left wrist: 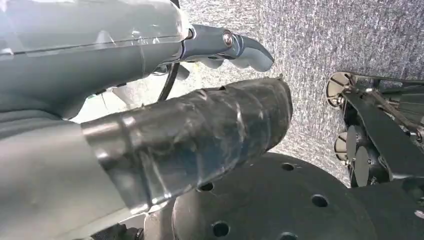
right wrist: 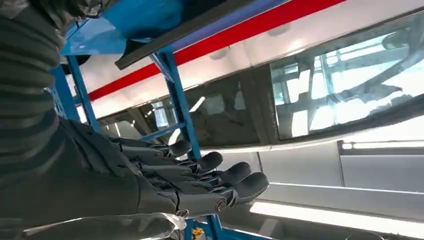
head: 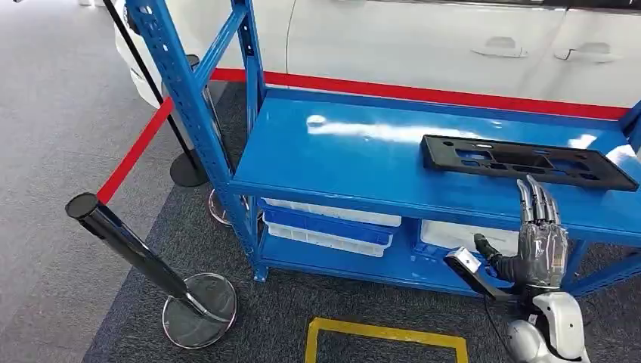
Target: Take the parts from the cabinet and place them on the table.
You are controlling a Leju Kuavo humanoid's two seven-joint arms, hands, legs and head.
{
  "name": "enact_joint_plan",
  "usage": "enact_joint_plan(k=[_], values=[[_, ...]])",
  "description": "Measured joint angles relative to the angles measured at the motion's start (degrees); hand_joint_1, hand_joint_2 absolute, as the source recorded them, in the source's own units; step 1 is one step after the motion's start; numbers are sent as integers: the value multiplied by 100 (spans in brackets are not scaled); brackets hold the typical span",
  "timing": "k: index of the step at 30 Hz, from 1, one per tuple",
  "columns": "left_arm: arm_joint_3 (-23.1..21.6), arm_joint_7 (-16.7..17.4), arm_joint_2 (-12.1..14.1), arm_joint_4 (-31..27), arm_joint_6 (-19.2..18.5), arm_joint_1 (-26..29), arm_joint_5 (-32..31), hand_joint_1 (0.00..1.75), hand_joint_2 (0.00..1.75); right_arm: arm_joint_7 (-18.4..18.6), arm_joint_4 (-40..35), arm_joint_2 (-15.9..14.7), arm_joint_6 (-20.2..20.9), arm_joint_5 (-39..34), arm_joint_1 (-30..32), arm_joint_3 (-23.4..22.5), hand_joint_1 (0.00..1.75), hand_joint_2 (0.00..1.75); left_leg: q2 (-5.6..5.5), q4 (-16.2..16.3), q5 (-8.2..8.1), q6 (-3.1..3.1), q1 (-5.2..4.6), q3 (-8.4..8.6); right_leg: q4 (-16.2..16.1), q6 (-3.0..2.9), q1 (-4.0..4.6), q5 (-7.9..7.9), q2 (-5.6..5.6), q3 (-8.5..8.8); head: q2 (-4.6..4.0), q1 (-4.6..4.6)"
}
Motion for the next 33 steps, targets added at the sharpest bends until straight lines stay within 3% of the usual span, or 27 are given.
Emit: enact_joint_plan(k=[17,21,22,23,24,26,27,28,29,31,32,33], values=[[-129,-166,-90,203,-343,-31,4,0,0,116,776,-26,94,240,-552,13,0,175,-3,39,-1,2,-17,-17,-9,14,-33,11,-5,-10,0,0],[-157,-166,-90,240,-345,-39,4,0,0,116,848,-26,94,240,-573,48,0,175,-3,30,-1,53,-44,-34,-49,64,-51,40,-5,-7,0,0],[-177,-166,-98,243,-345,-59,2,0,0,116,846,-26,94,240,-593,48,0,175,-7,-83,55,112,13,19,-54,96,-11,30,-3,-2,0,-2],[-186,-166,-114,245,-345,-55,0,0,0,118,861,-26,94,240,-601,50,0,175,-3,-142,96,134,29,76,46,106,-27,-14,0,-29,0,2],[-190,-166,-114,245,-345,-58,0,0,0,116,868,-28,94,240,-623,52,0,175,6,-157,111,160,39,82,292,100,-25,-151,3,-170,0,0],[-205,-166,-125,245,-345,-62,0,0,0,118,900,-28,96,243,-619,59,0,175,10,-150,102,177,39,81,1250,111,-34,-528,6,-704,0,0],[-212,-166,-127,245,-345,-61,0,0,0,118,918,-28,98,243,-602,66,0,175,10,-142,85,179,39,84,1639,120,-41,-604,5,-953,0,0],[-216,-166,-129,245,-345,-61,0,0,0,118,938,-28,98,243,-593,68,0,175,4,-128,56,175,41,98,1793,126,-48,-537,4,-1111,0,0],[-218,-166,-138,245,-345,-58,0,0,0,116,949,-28,98,243,-594,70,0,175,-11,-117,20,158,46,133,1667,131,-63,-347,4,-1114,0,0],[-219,-164,-153,245,-345,-54,0,0,0,118,951,-28,98,243,-602,70,0,175,-37,-81,-106,112,62,270,747,144,-101,371,1,-770,0,0],[-219,-166,-155,247,-345,-50,0,0,0,116,953,-31,98,240,-603,70,0,175,-42,-54,-186,80,62,283,343,149,-111,545,4,-637,0,0],[-223,-164,-153,256,-343,-45,0,0,0,118,986,-28,105,243,-605,83,0,175,-58,-28,-234,29,32,265,397,137,-64,436,28,-598,0,11]])
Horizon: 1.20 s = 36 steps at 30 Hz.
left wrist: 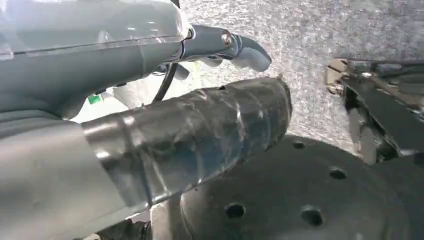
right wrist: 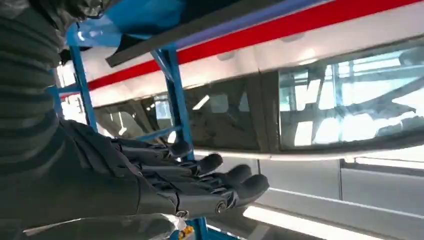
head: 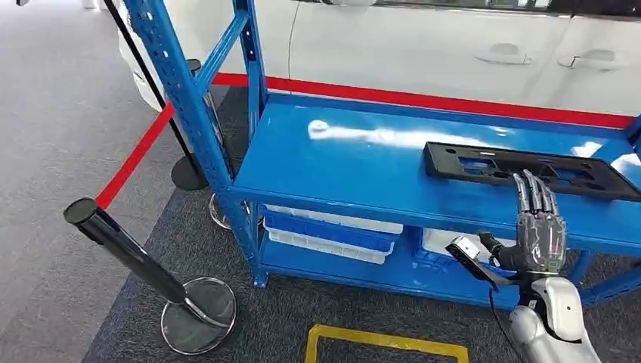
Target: Take the parts from the cabinet and place them on the table.
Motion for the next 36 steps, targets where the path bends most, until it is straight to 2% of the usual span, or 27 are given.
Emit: enact_joint_plan(k=[1,4,6,7,9,10,11,12,13,14,15,17,18,20,21,22,23,25,26,27,28,30,31,32,34,35,36], values=[[-2,-2,0,2,0,-16,0,0,0,-2,0,-13,2,0,-15,2,0,175,-7,52,-5,-27,5,-39,-181,-50,-15,-135,1,76,0,-6],[-7,0,-2,4,2,-41,-2,0,0,0,2,-11,-7,2,-7,15,0,175,-2,6,-11,-52,14,-54,-151,-104,19,-166,5,12,0,0],[-20,7,7,4,18,-62,-7,0,0,0,-2,-13,-13,4,-26,15,0,175,35,76,-112,-129,31,-32,-214,-165,-24,-200,-1,90,0,-2],[-31,13,7,4,24,-62,-9,0,0,0,-2,-13,-13,7,-31,15,0,175,77,318,-183,-171,32,-114,-240,-202,-28,-227,-6,143,0,-2],[-46,44,7,4,42,-64,-9,0,0,0,0,-13,-11,18,-27,15,0,175,91,1360,-603,-219,62,-735,-255,-237,-25,-271,-30,191,0,-4],[-46,57,7,4,52,-65,-9,0,0,2,-2,-13,-11,20,-22,18,0,175,92,1803,-705,-232,75,-1044,-254,-236,-22,-290,-37,208,0,-4],[-48,66,7,2,55,-63,-9,0,0,2,-2,-11,-11,20,-17,22,0,175,94,2039,-663,-237,82,-1268,-254,-234,-20,-314,-41,236,0,-4],[-52,79,7,2,67,-60,-9,0,0,2,0,-11,-11,20,-16,26,0,175,96,1994,-456,-233,83,-1352,-254,-229,-21,-344,-41,285,0,-4],[-55,94,7,2,72,-55,-9,0,0,4,-2,-11,-11,20,-16,26,0,175,98,1691,-130,-221,83,-1304,-254,-224,-22,-378,-38,345,0,-4],[-57,109,9,2,83,-45,-9,0,0,7,-4,-11,-11,20,-16,26,0,175,100,1130,312,-195,83,-1138,-255,-212,-24,-420,-35,430,0,-4],[-61,109,13,2,90,-36,-9,0,0,9,-11,-11,-11,20,-18,26,0,175,104,661,633,-164,83,-997,-255,-196,-24,-456,-35,490,0,-4],[-88,127,33,2,109,-18,-13,0,0,22,-13,-11,-9,20,-21,26,0,175,115,370,583,-117,30,-874,-255,-128,3,-488,-25,479,0,-4],[-110,129,33,-7,116,-35,-15,0,0,48,-15,-11,-4,22,-19,26,0,175,114,337,530,-97,27,-881,-259,-99,2,-472,-35,443,0,-4],[-138,171,35,-15,142,-35,-24,0,0,118,-13,-13,-4,79,-20,26,0,175,94,298,552,-46,28,-891,-305,-34,3,-458,-55,458,0,-4],[-147,188,35,-24,153,-37,-35,0,0,133,-13,-18,-7,105,-19,18,0,175,96,207,587,9,79,-820,-273,1,-21,-504,-47,470,0,-4],[-151,212,35,-24,164,-32,-37,0,0,160,-7,-20,-9,142,-23,15,0,175,100,175,583,34,65,-778,-126,9,-13,-582,-40,405,0,-2],[-155,221,42,-24,177,-26,-42,0,0,192,4,-24,-15,190,-37,11,0,175,105,170,577,61,63,-762,209,15,-20,-755,-40,234,0,-4],[-179,227,55,-26,190,-32,-42,0,0,205,96,-44,-18,251,-38,7,0,175,101,175,552,99,44,-750,1168,36,-9,-1096,-36,-316,0,-2],[-192,227,55,-37,190,-31,-42,0,0,205,146,-44,-13,260,-41,7,0,175,94,181,534,118,30,-738,1441,38,-10,-1107,-36,-519,0,-2],[-197,227,55,-44,190,-32,-42,0,0,208,175,-44,-11,271,-45,7,0,175,82,184,511,120,22,-714,1424,28,-8,-975,-36,-574,0,-4],[-199,227,55,-57,192,-33,-42,0,0,205,199,-44,-11,273,-57,7,0,175,73,192,478,116,15,-674,1166,8,-1,-726,-35,-503,0,-2],[-203,227,55,-66,197,-34,-42,0,0,207,240,-44,-11,275,-109,5,0,175,64,207,384,99,2,-550,128,-69,30,-74,-32,-65,0,-2],[-203,229,48,-68,197,-20,-42,0,0,206,260,-46,-11,275,-133,2,0,175,64,191,346,83,4,-542,-87,-125,63,-136,-26,65,0,-2],[-206,230,52,-70,199,-46,-42,0,0,205,273,-46,-11,276,-148,0,0,175,54,233,320,43,-23,-546,-211,-139,91,-127,-30,144,0,-4],[-217,230,55,-72,199,-52,-42,0,0,216,293,-46,-9,280,-174,0,0,175,56,195,319,2,2,-555,-240,-163,116,-189,-32,139,0,-2],[-234,230,55,-74,201,-51,-42,0,0,284,308,-46,-5,297,-180,-2,0,175,64,163,313,-28,4,-532,-262,-182,114,-198,-28,148,0,-2],[-247,230,70,-74,201,-71,-44,0,0,330,339,-46,-7,299,-196,-9,0,175,70,173,263,-67,-36,-513,-358,-205,23,-185,-24,214,0,-4]])
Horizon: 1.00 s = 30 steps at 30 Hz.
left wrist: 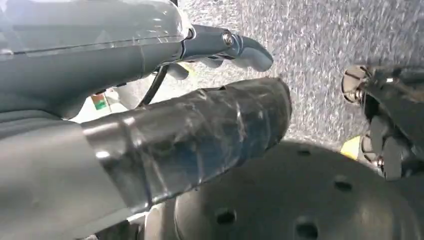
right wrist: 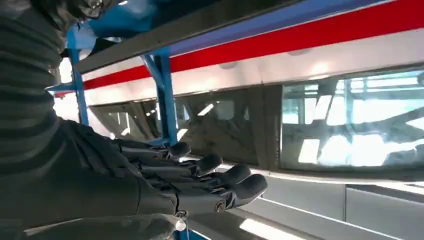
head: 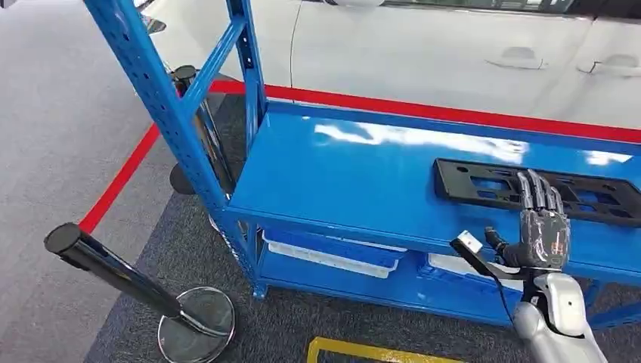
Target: Take the parts from the cabinet and place them on the table.
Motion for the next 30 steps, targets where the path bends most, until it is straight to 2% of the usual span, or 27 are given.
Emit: enact_joint_plan(k=[1,2,3,4,5,6,7,8,9,10,11,12,14,15,16,17,18,20,21,22,23,25,26,27,28,30], values=[[-13,9,15,0,4,11,0,0,0,-29,72,-2,-13,-42,-30,-18,0,175,19,135,-55,-47,25,-25,-56,-14,1,-1,-9,69,0,2],[-28,22,15,-4,2,12,0,0,0,-83,173,-2,-17,-101,-76,-42,0,175,20,463,-208,-73,44,-201,-69,-50,-10,-17,-24,102,0,-2],[-35,33,17,-11,0,12,0,0,0,-125,251,-4,-17,-142,-102,-57,0,175,25,788,-342,-96,65,-391,-69,-60,-12,-30,-24,112,0,0],[-39,35,17,-11,-2,12,0,0,0,-164,354,-4,-17,-182,-114,-79,0,175,25,1399,-563,-131,102,-774,-68,-64,-12,-59,-39,134,0,-2],[-39,42,17,-13,-4,12,0,0,0,-162,418,-4,-13,-195,-119,-85,0,175,26,1749,-634,-157,124,-1014,-67,-60,-15,-83,-47,153,0,-2],[-41,46,17,-15,-4,13,0,0,0,-151,488,-2,-7,-195,-128,-85,0,175,28,1863,-546,-180,146,-1144,-63,-53,-24,-110,-46,187,0,-2],[-44,50,17,-17,-4,18,0,0,0,-136,557,-2,-2,-177,-133,-85,0,175,28,1702,-326,-199,166,-1126,-60,-38,-37,-142,-44,230,0,-2],[-46,50,20,-17,-7,22,0,0,0,-129,603,-2,0,-164,-136,-90,0,175,32,1332,-23,-212,181,-999,-50,-14,-55,-177,-36,278,0,-2],[-48,50,24,-17,-7,27,2,0,0,-129,649,-2,-7,-157,-138,-101,0,175,35,758,353,-217,195,-775,-30,18,-75,-225,-29,335,0,-2],[-50,50,28,-17,-7,40,2,0,0,-136,682,-2,-17,-153,-139,-109,0,175,45,264,578,-214,207,-602,-10,58,-85,-276,-27,373,0,-2],[-57,52,28,-17,-9,53,2,0,0,-136,719,-6,-26,-153,-146,-129,0,175,40,226,465,-206,148,-545,8,106,-62,-306,-21,363,0,-2],[-61,50,33,-17,-9,36,2,0,0,-140,745,-9,-30,-153,-151,-131,0,175,34,141,428,-139,151,-501,19,140,-57,-308,-17,340,0,-2],[-70,48,35,-20,-11,33,4,0,0,-155,798,-11,-28,-153,-178,-133,0,175,24,156,411,-77,122,-523,-38,200,-68,-297,-28,362,0,-2],[-74,48,37,-22,-11,30,11,0,0,-136,822,-11,-20,-135,-213,-133,0,175,23,109,427,-21,134,-501,-52,245,-71,-306,-26,382,0,-2],[-81,48,37,-26,-9,25,13,0,0,-86,839,-11,-13,-105,-241,-133,0,175,27,51,447,20,163,-452,6,263,-95,-357,-21,374,0,0],[-85,46,37,-28,-11,28,18,0,0,-31,857,-13,-4,-81,-278,-133,0,175,33,31,439,61,159,-424,236,263,-91,-481,-24,262,0,0],[-85,41,41,-28,-11,28,28,0,0,-7,872,-15,0,-57,-300,-133,0,175,36,29,428,85,154,-415,628,268,-85,-673,-21,59,0,0],[-90,16,41,-31,-15,27,37,0,0,52,952,-15,9,-9,-306,-133,0,175,33,37,397,132,130,-397,1506,284,-69,-976,-14,-436,0,0],[-96,-2,41,-33,-20,27,39,0,0,68,1021,-17,18,-4,-305,-133,0,175,25,45,373,151,112,-377,1764,283,-69,-966,-14,-631,0,0],[-98,-13,41,-37,-26,28,46,0,0,68,1081,-22,22,-4,-305,-133,0,175,12,55,346,152,99,-344,1676,266,-66,-795,-14,-645,0,0],[-105,-15,41,-39,-33,28,48,0,0,68,1123,-39,37,-4,-306,-133,0,175,0,58,314,152,92,-304,1385,241,-58,-549,-14,-547,0,0],[-129,-17,41,-39,-39,28,59,0,0,81,1197,-107,94,2,-318,-138,0,175,-15,64,237,138,70,-191,377,152,-19,70,-14,-133,0,0],[-135,-15,37,-39,-39,42,61,0,0,81,1239,-133,96,11,-328,-138,0,175,-15,46,214,122,58,-199,239,103,18,-20,-15,-45,0,0],[-140,-18,37,-39,-46,23,61,0,0,81,1267,-155,94,13,-335,-142,0,175,-30,80,192,91,40,-197,74,89,44,-31,-21,4,0,0],[-142,-17,37,-39,-46,19,61,0,0,79,1285,-177,90,20,-340,-149,0,175,-26,64,190,67,51,-215,79,90,47,-67,-32,28,0,0],[-155,-17,37,-39,-50,30,63,0,0,70,1335,-192,83,20,-337,-157,0,175,-5,33,187,14,62,-188,37,56,61,-64,-8,28,0,0]])
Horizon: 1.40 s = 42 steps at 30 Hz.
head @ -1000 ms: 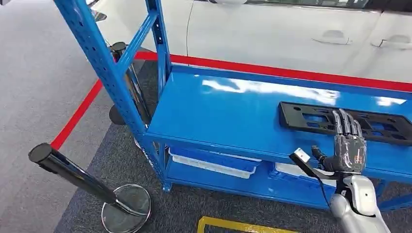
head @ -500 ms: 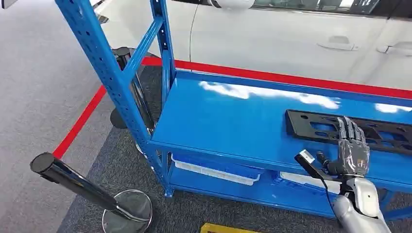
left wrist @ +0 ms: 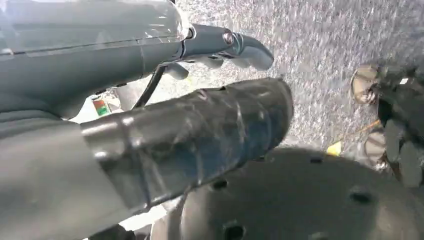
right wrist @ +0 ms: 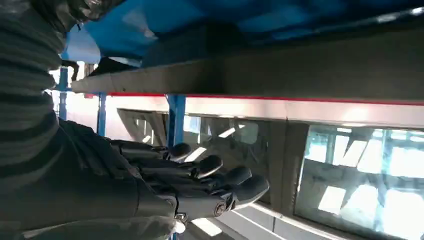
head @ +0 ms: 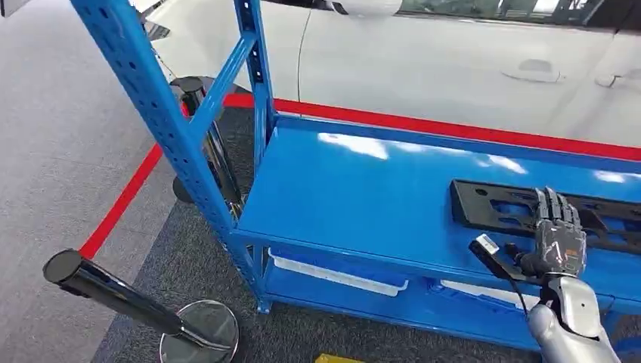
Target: Take the parts from the cabinet and place them on the table.
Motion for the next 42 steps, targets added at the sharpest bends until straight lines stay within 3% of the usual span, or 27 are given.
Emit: enact_joint_plan(k=[1,2,3,6,7,8,10,11,12,15,17,23,28,35,36,42], values=[[-7,0,17,0,-2,-9,6,0,0,9,35,-2,4,11,-5,-9,0,175,12,19,-58,-43,-12,-14,-70,-30,-76,17,-7,59,0,0],[-15,0,15,-2,-13,-8,22,0,0,28,61,-2,20,35,-23,-11,0,175,25,185,-130,-88,0,-45,-102,-46,-76,10,-1,105,0,0],[-20,0,15,-2,-22,-7,37,0,0,64,87,-2,37,77,-55,-11,0,175,27,517,-283,-120,16,-221,-104,-80,-79,-8,-8,124,0,0],[-24,0,15,-2,-28,-5,50,0,0,372,247,-2,-20,429,-151,-9,0,175,29,1754,-688,-183,70,-973,-101,-117,-78,-64,-23,183,0,0],[-26,0,15,-2,-33,-5,50,0,0,562,361,-2,-28,628,-206,-9,0,175,32,1887,-621,-199,85,-1110,-97,-111,-83,-83,-21,208,0,0],[-28,-2,15,-2,-35,-4,52,0,0,693,442,-4,-28,770,-253,-4,0,175,34,1766,-445,-204,98,-1095,-97,-106,-87,-104,-17,242,0,0],[-33,-9,20,0,-41,-2,57,0,0,974,718,-61,-28,1037,-392,-4,0,175,38,811,210,-182,106,-711,-82,-59,-102,-175,-6,344,0,0],[-33,-7,22,-2,-42,2,61,0,0,1089,826,-99,-26,1122,-437,-4,154,175,43,343,436,-158,106,-507,-73,-30,-106,-212,-7,383,0,0],[-33,0,24,0,-42,8,68,0,0,1204,935,-133,0,1189,-472,-7,175,175,39,145,339,-136,73,-394,-41,30,-65,-260,-5,378,0,0],[-35,7,22,0,-42,8,74,0,0,1290,1123,-234,55,1206,-493,-24,175,175,18,97,344,-50,57,-400,-88,117,-83,-249,-16,382,0,0],[-37,-44,11,0,-46,16,85,0,0,1204,1178,-258,44,1200,-482,-61,175,175,15,65,370,-81,66,-400,-69,-43,-83,-249,-16,380,0,0],[-48,-146,9,0,-61,11,103,0,0,1106,1185,-264,79,1096,-389,-74,175,175,14,66,334,-27,39,-389,-147,-38,-94,-242,-18,417,0,2],[-66,-162,15,0,-44,14,114,0,0,900,1095,-284,68,892,-258,-125,175,175,19,72,321,-8,32,-376,-167,96,-102,-247,-18,433,0,0],[-72,-168,17,0,-42,13,129,0,0,791,979,-291,164,794,-171,-138,175,175,19,71,322,-9,46,-352,-166,121,-88,-252,-19,447,0,0],[-72,-168,17,0,-44,13,142,0,175,763,937,-297,181,758,-139,-142,175,175,19,69,321,-9,48,-349,-165,123,-86,-254,-19,449,0,0],[-72,-240,20,-2,-166,15,245,0,175,468,472,-332,356,516,134,-168,175,175,23,65,320,-13,55,-340,-153,126,-79,-259,-17,454,0,0]])
